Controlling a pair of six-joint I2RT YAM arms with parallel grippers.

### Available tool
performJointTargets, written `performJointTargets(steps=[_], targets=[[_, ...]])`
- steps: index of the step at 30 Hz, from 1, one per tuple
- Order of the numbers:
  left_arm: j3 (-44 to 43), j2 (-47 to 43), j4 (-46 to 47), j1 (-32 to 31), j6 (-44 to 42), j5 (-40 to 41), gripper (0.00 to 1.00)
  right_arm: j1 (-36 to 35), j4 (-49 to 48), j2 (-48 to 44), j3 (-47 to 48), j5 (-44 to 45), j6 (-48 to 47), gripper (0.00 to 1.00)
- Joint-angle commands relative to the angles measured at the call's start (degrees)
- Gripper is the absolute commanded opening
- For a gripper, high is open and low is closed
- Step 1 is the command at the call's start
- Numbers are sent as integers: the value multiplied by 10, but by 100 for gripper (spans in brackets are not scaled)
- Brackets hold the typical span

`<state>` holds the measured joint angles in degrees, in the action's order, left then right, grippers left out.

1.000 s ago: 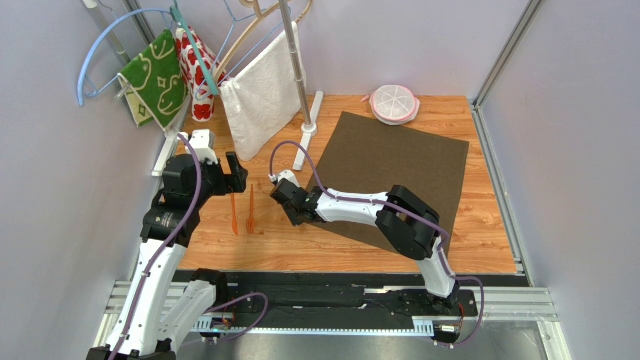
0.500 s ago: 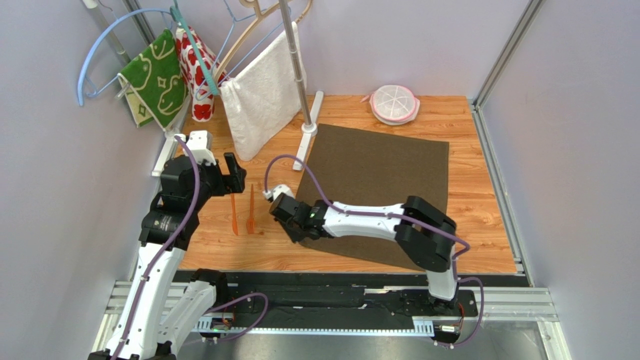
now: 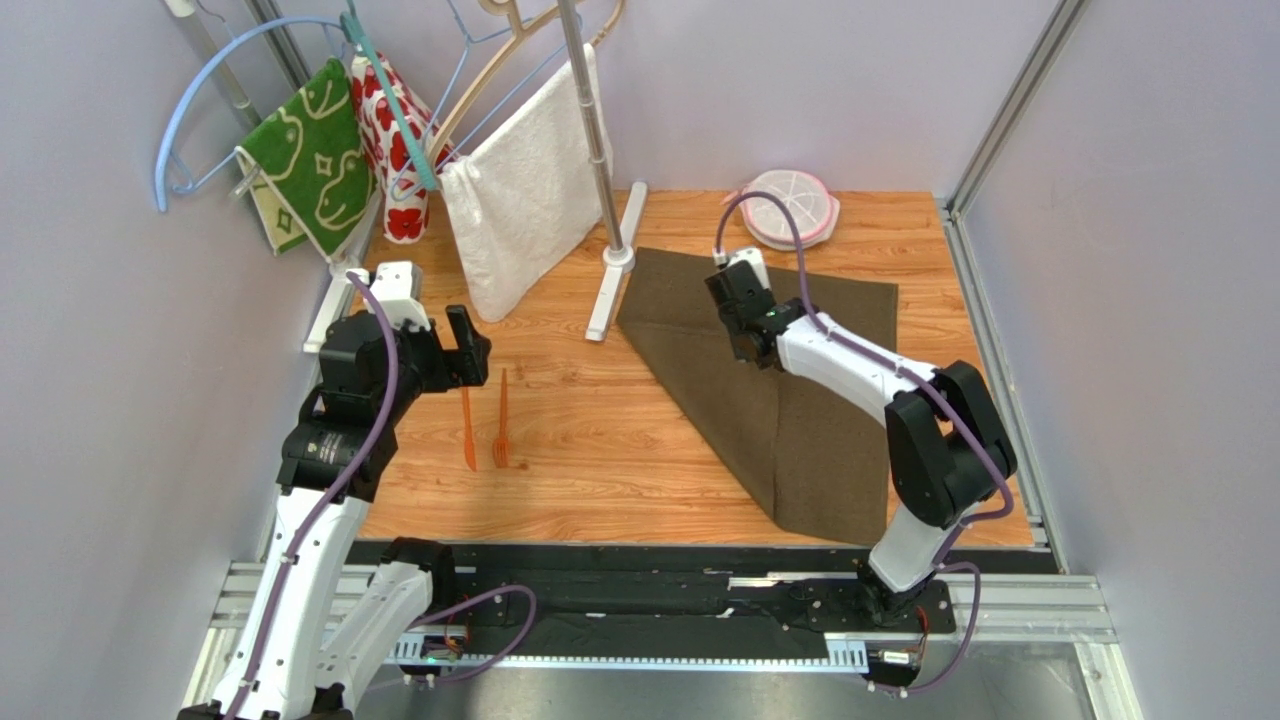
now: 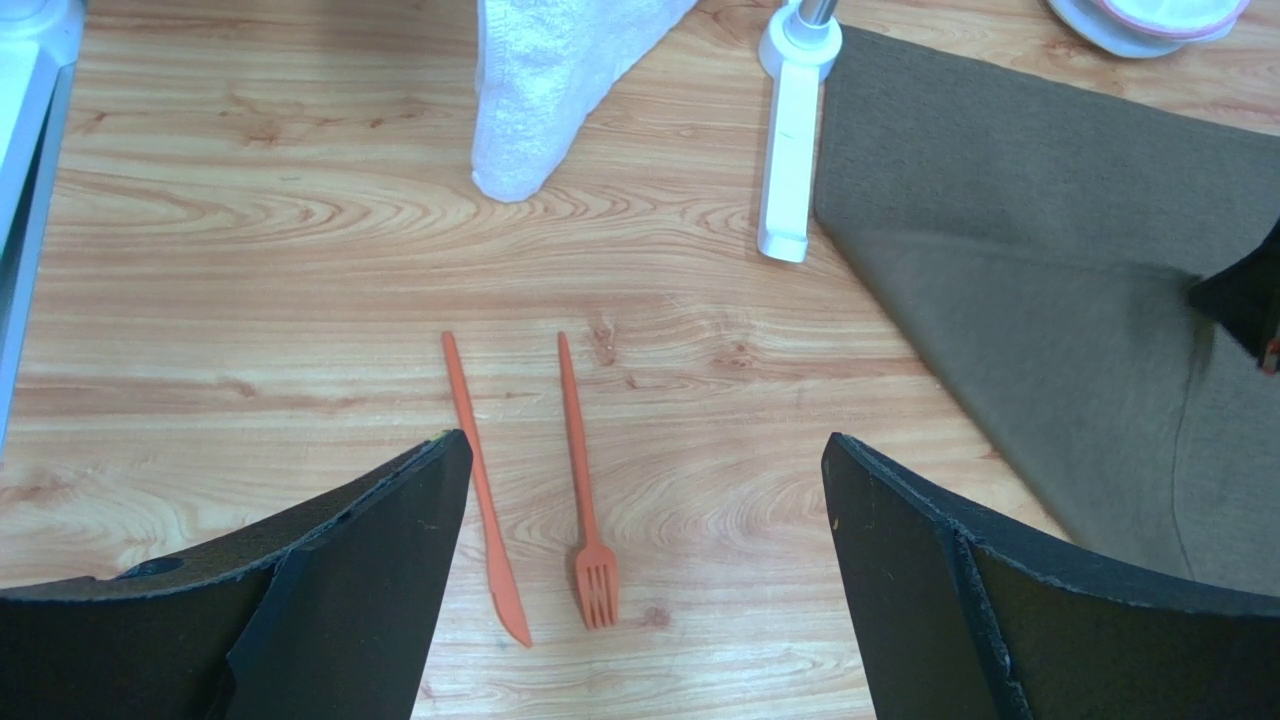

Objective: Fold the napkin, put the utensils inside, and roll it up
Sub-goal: Fold the napkin

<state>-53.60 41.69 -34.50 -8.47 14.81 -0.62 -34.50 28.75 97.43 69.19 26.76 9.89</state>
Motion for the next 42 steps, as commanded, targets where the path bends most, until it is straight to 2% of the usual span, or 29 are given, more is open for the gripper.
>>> performJointTargets(steps=[1,8,17,29,42], targets=[[2,-3,15,5,-11,-5,96,75,8,34,29,75,-61,0],[3,-2,15,5,-9,-14,96,186,-5,89,89,88,-96,0],[3,0,15,5,-11,-16,96,255,-20,152,155,92,-153,0],[3,8,15,5,-11,-17,96,303,-28,201,219,80,-174,0],[3,14,15,5,-11,-20,96,315,-33,260,275,94,-199,0]])
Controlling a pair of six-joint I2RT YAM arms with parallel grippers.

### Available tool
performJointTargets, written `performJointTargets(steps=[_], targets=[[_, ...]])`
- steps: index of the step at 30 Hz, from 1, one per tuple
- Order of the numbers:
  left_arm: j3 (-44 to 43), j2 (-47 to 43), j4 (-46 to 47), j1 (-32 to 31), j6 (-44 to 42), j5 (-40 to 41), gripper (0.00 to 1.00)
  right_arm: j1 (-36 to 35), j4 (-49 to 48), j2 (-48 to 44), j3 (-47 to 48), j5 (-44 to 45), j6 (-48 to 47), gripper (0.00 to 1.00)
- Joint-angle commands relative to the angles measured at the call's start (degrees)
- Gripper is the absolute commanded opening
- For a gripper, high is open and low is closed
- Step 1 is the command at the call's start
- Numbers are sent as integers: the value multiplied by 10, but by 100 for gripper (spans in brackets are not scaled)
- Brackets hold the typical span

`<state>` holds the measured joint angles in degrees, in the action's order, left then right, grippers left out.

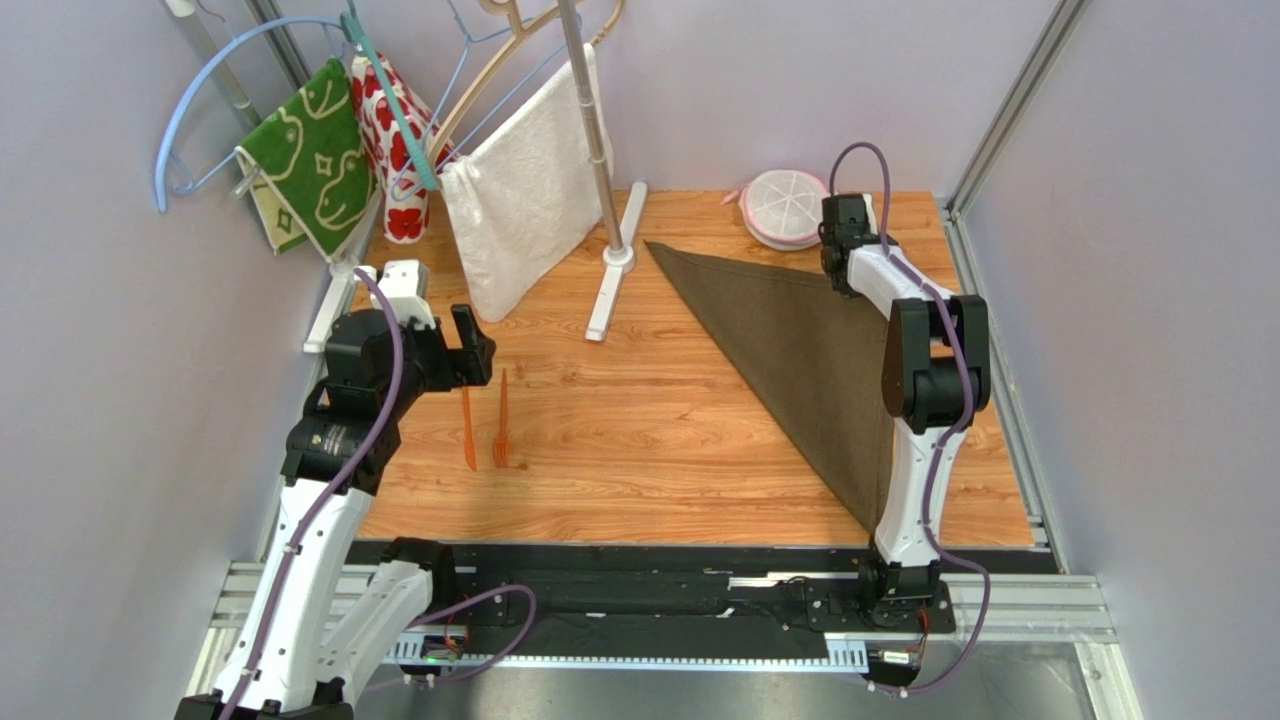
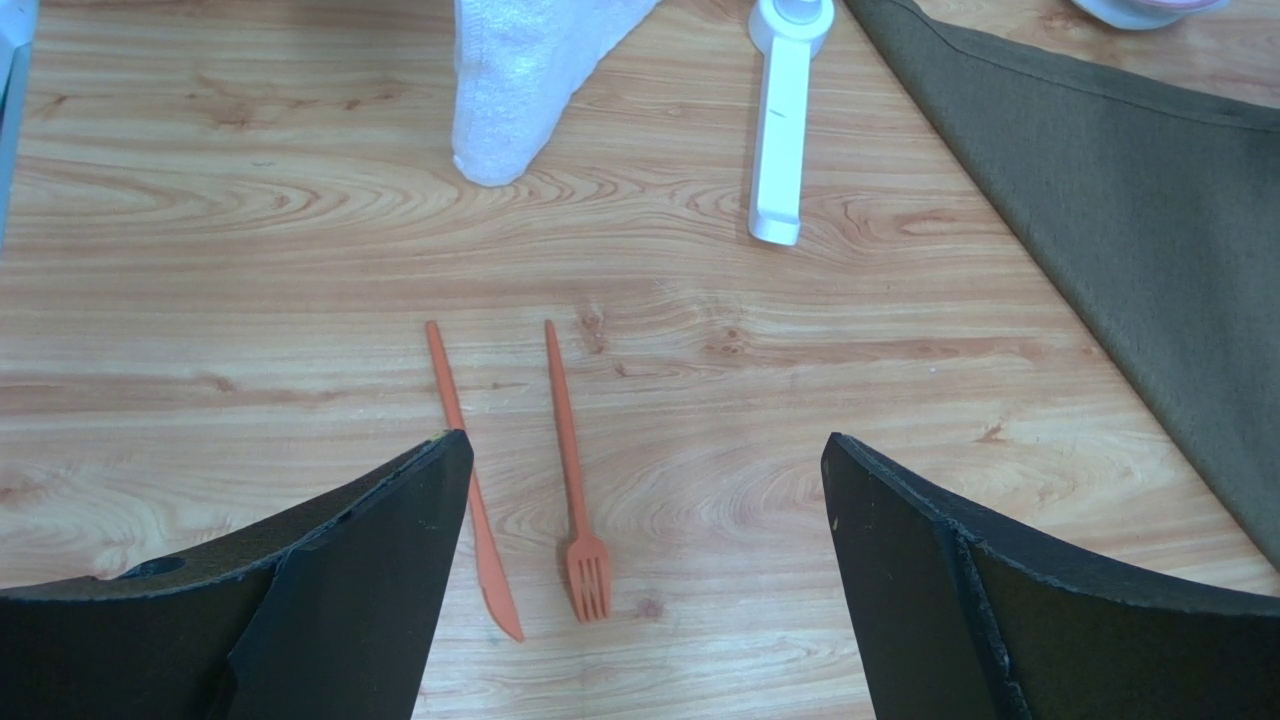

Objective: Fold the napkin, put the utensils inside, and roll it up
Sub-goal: Fold the napkin

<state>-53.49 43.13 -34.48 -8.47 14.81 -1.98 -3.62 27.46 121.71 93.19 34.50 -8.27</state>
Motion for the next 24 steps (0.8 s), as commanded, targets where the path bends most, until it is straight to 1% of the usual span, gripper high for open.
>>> performJointTargets(steps=[1,12,17,24], targets=[[2,0,14,5,-11,-7,96,8,-21,19,38,16,-20,0],[2,1,14,5,-11,-7,96,17,-25,21,59,17,-12,0],[2,2,14,5,-12,-7,96,19,-18,40,82,24,-16,0],[2,3,13,5,-12,-5,96,26,-26,40,82,28,-11,0]])
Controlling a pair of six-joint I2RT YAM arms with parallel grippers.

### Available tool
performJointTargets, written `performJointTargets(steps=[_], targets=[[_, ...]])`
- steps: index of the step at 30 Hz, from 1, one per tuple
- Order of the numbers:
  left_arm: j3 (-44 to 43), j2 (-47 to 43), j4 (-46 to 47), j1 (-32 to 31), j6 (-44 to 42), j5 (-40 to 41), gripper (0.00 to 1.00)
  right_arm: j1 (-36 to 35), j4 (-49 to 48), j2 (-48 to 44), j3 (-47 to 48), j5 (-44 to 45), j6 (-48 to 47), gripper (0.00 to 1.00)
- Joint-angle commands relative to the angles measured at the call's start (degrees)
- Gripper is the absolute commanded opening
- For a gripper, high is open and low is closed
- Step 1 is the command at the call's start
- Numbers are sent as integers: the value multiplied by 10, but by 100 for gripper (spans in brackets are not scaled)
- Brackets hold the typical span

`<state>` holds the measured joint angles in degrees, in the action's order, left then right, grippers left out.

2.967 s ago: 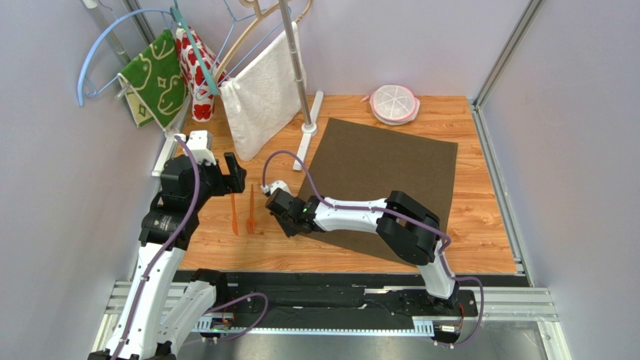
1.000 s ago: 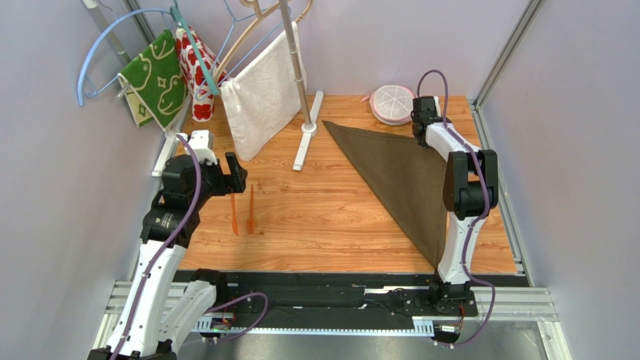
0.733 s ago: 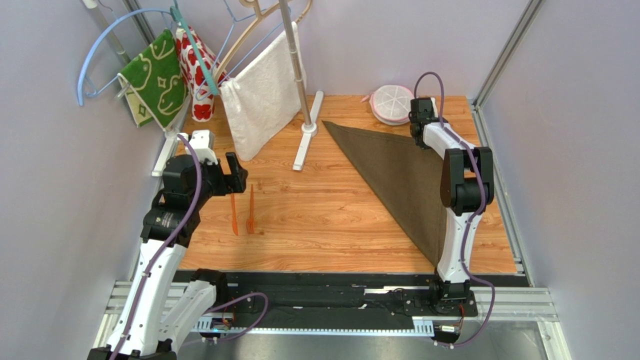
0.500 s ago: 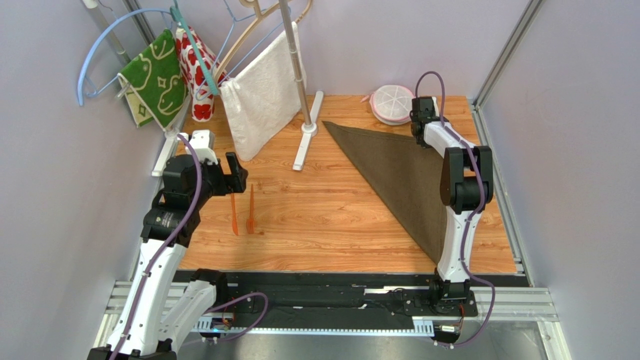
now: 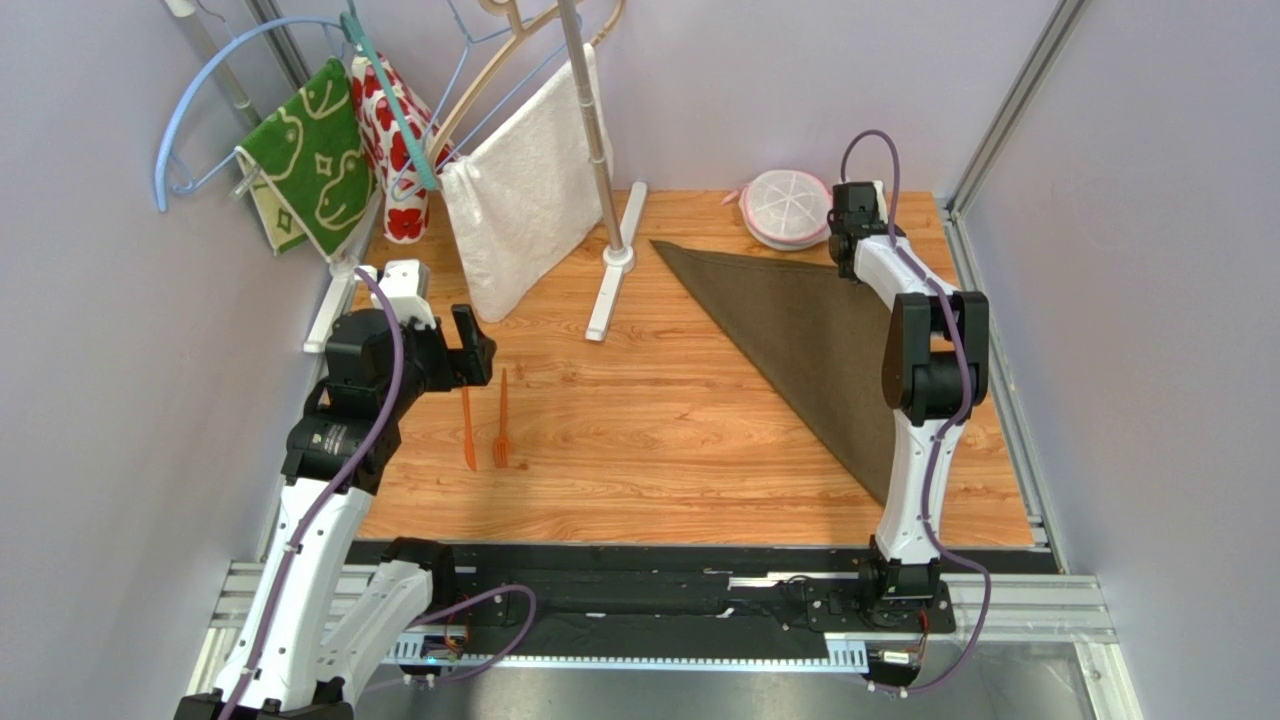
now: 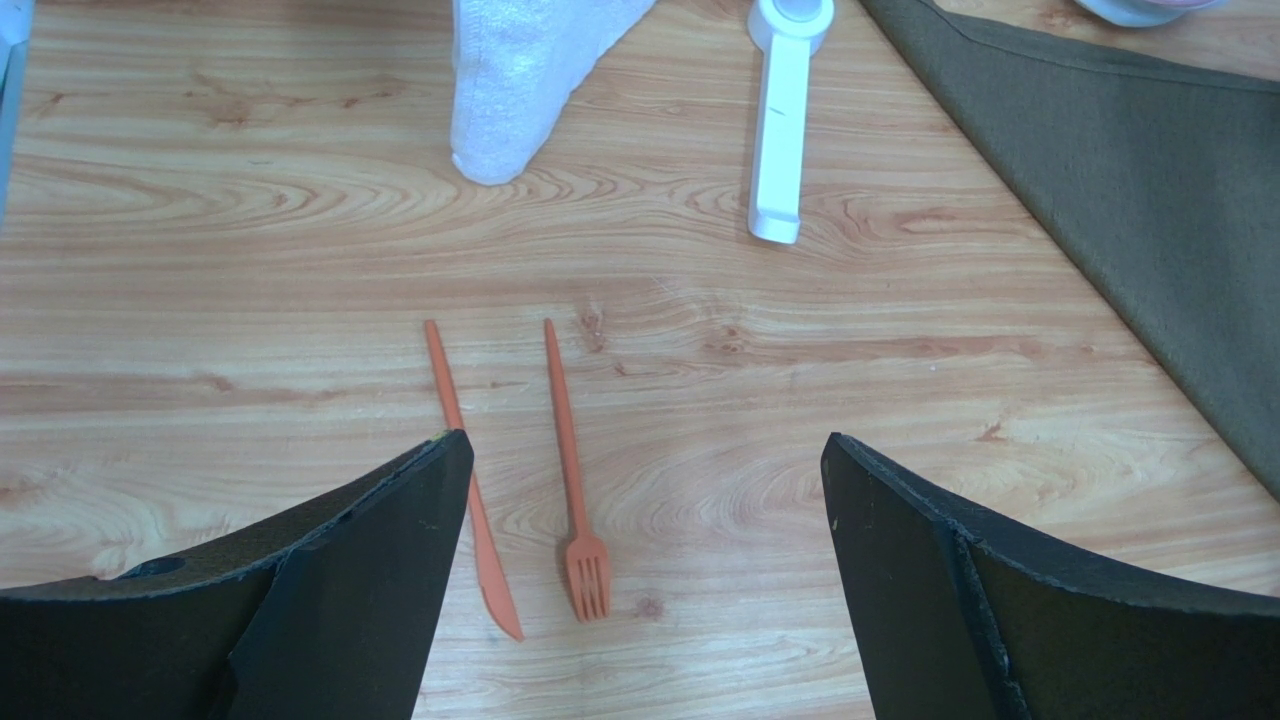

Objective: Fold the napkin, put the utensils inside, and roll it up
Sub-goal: Fold the napkin

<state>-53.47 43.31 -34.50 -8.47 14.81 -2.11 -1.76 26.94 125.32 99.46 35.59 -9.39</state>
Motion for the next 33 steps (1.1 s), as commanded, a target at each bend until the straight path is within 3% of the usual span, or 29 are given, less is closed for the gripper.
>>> performJointTargets(steps=[1,33], targets=[[2,1,14,5,-12,-5,96,8,-23,2,18,17,0,0],[1,8,15,5,-12,-3,96,12,-57,7,53,16,9,0]])
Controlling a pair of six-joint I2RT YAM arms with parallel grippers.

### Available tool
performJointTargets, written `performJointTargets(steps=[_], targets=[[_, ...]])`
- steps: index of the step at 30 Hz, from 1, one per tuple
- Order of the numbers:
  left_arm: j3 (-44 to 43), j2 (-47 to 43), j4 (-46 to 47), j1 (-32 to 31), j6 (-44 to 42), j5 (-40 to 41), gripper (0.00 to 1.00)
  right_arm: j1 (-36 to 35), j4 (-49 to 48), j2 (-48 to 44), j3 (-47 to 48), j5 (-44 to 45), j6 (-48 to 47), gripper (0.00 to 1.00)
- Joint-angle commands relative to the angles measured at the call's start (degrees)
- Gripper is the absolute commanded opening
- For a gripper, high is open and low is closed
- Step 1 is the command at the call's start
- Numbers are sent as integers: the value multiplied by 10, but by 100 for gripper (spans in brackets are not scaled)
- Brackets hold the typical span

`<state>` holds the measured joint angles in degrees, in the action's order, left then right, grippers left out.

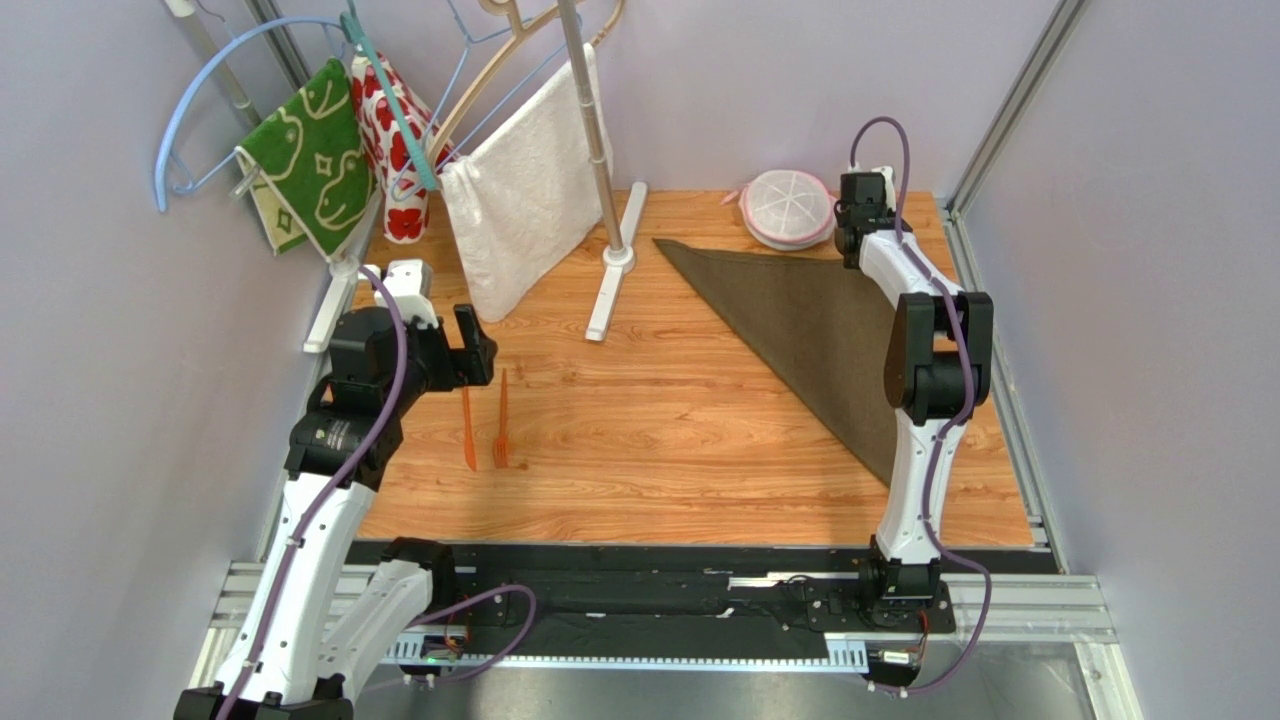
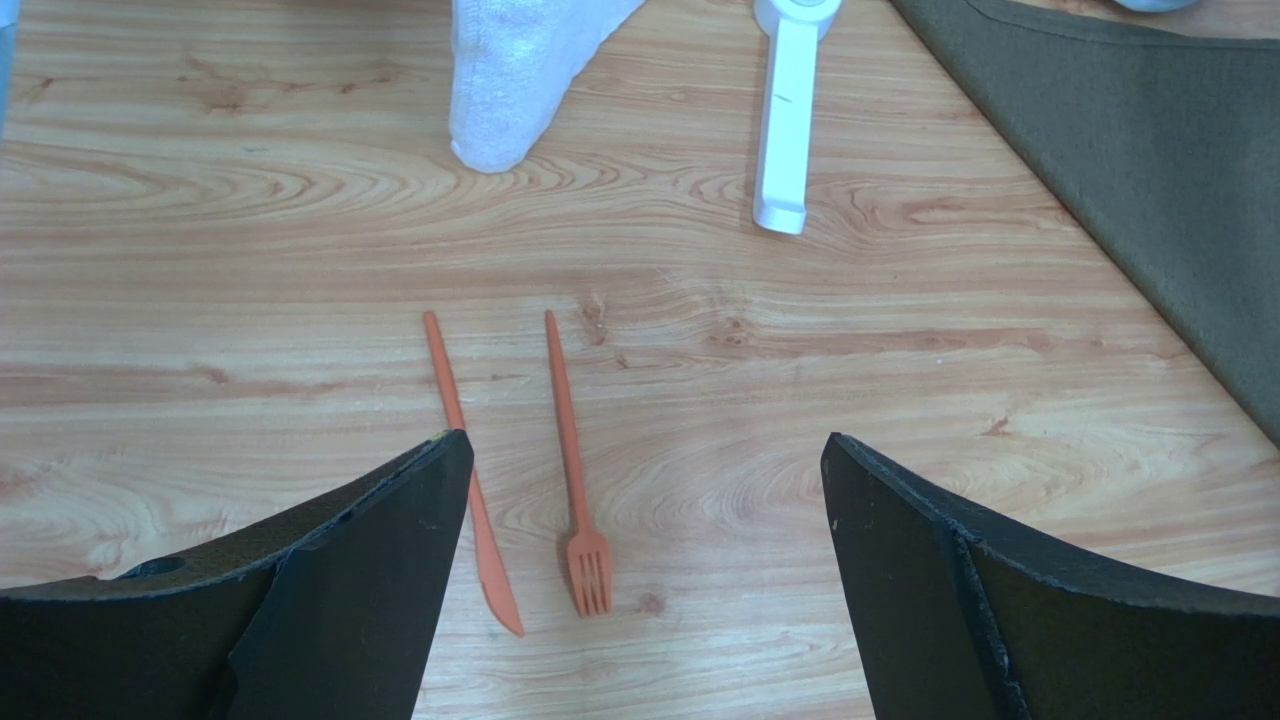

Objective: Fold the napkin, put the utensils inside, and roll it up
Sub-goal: Fold the napkin

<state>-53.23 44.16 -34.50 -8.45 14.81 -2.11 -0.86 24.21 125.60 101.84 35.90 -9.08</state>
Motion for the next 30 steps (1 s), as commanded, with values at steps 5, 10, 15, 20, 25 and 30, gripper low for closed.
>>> performJointTargets(steps=[5,10,15,20,25,30], targets=[[0,2,14,5,-13,-2,96,21,-30,37,64,20,2,0],[-1,9,12,4,-14,-5,96,31,-31,79,113,23,2,13],[-1,10,11,4,-14,-8,97,39,-3,63,115,-9,41,82],[-2,9,13,4,-14,-13,97,39,-33,-52,-14,-128,53,83],[-2,5,13,5,-14,-17,97,11,3,-174,-136,-259,71,75],[0,4,15,5,-12,-23,97,-69,12,-225,-262,-239,109,68]])
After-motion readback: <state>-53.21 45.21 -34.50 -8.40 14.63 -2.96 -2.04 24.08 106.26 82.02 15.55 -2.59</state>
